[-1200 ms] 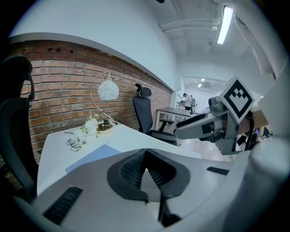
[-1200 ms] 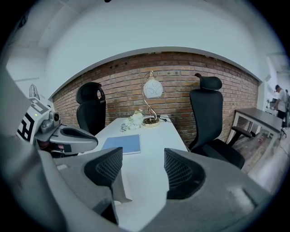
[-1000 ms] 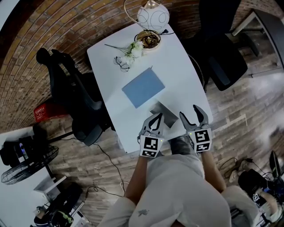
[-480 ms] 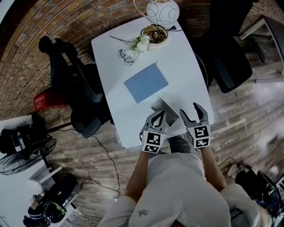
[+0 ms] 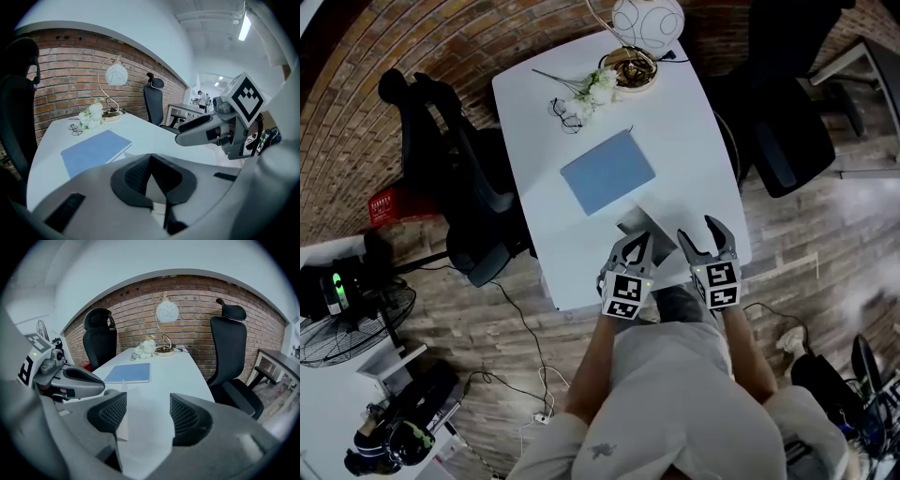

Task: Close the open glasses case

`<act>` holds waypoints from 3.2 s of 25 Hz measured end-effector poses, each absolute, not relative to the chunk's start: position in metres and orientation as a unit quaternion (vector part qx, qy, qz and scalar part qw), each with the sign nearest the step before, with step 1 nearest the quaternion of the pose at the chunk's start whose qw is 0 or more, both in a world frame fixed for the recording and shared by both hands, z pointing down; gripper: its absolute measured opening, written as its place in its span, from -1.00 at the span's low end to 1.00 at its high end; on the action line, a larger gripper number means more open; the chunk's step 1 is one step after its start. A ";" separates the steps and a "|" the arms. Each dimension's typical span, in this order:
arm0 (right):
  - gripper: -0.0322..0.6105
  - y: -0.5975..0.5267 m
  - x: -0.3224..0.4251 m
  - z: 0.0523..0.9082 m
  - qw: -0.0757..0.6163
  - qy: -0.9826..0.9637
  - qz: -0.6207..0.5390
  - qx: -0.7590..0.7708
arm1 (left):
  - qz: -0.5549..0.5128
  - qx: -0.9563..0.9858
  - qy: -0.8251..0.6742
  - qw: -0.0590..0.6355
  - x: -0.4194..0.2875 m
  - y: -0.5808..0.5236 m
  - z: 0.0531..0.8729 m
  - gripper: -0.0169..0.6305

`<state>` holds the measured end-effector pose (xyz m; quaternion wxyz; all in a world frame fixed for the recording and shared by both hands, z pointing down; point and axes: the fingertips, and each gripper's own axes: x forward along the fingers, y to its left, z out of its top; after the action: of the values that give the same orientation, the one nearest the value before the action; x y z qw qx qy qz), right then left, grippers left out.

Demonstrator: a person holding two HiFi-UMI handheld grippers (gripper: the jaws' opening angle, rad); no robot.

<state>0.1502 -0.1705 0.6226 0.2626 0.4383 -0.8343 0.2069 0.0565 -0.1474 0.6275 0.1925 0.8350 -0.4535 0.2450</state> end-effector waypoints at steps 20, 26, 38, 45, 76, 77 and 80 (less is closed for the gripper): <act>0.00 -0.180 0.140 0.653 0.282 -0.835 0.225 0.416 | 0.279 0.826 -0.438 0.220 0.067 -0.152 0.663 -0.93; 0.00 -0.182 0.137 0.661 0.289 -0.835 0.225 0.410 | 0.289 0.825 -0.429 0.229 0.072 -0.153 0.673 -0.93; 0.00 -0.178 0.130 0.669 0.297 -0.833 0.229 0.406 | 0.279 0.833 -0.418 0.230 0.078 -0.154 0.673 -0.93; 0.00 -0.174 0.129 0.672 0.298 -0.832 0.229 0.409 | 0.274 0.837 -0.416 0.227 0.078 -0.152 0.673 -0.93; 0.00 -0.156 0.118 0.668 0.300 -0.832 0.219 0.411 | 0.266 0.835 -0.421 0.234 0.067 -0.134 0.672 -0.93; 0.00 -0.156 0.118 0.668 0.301 -0.832 0.218 0.411 | 0.267 0.834 -0.421 0.235 0.066 -0.133 0.672 -0.93; 0.00 -0.153 0.117 0.669 0.302 -0.832 0.215 0.412 | 0.269 0.833 -0.421 0.238 0.064 -0.129 0.675 -0.93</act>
<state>0.1171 -0.1530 0.6692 0.3023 0.4119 -0.8324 0.2146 0.0638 -0.1287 0.6746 0.2381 0.8330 -0.4205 0.2693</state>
